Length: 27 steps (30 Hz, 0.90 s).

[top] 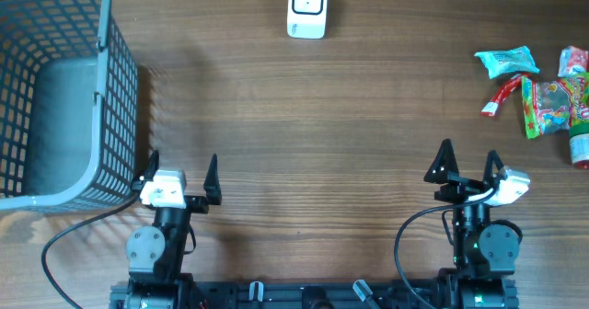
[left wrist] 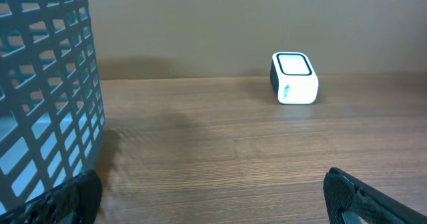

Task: Scan the item barcode

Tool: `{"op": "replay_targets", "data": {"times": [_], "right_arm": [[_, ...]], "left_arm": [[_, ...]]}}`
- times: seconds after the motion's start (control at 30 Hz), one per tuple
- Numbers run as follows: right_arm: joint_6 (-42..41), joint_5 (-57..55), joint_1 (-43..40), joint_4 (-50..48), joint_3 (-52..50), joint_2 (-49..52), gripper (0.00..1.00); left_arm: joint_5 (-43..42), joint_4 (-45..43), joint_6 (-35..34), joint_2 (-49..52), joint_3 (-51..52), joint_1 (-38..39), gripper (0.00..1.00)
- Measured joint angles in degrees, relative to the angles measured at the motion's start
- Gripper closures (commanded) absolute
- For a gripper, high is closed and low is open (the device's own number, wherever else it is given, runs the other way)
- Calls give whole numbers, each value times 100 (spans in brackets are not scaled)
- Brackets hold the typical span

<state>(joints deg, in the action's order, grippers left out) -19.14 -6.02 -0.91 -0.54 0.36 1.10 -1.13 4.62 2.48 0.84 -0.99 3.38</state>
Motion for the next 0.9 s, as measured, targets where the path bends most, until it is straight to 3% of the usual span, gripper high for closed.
{"op": "replay_targets", "data": {"times": [0.9], "right_arm": [[0, 0, 2, 0, 0, 0, 0]], "left_arm": [[-26, 0, 17, 0, 0, -164, 0]]}}
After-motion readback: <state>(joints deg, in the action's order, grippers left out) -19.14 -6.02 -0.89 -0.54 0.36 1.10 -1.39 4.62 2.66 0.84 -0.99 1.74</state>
